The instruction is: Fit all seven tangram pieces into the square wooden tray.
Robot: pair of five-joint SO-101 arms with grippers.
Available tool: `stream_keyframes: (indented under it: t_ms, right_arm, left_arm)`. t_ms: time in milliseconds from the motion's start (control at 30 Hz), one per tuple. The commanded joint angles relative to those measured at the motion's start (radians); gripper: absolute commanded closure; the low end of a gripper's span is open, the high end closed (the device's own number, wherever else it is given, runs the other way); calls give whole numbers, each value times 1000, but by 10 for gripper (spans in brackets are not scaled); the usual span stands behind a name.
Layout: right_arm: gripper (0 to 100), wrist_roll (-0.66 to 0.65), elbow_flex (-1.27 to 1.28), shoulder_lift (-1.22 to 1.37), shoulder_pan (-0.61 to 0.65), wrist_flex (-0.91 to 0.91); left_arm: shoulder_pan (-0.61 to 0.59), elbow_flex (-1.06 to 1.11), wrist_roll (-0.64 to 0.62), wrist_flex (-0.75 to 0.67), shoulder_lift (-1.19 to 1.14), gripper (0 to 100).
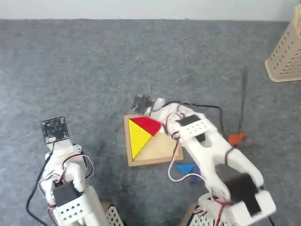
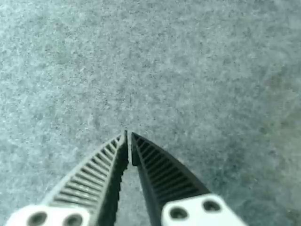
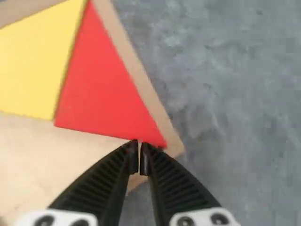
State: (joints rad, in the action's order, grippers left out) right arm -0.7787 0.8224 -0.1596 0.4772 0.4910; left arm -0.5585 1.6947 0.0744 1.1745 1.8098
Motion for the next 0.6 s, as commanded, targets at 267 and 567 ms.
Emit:
stream_keyframes:
  t_ms: [267,567]
  right_arm:
    - [988,272,-149,-344,-263,613]
    - [844,545,-239,-64,-213,851]
  left_arm:
    - [3,-8,-15,6,8,987]
    - [3,-8,-15,6,8,987]
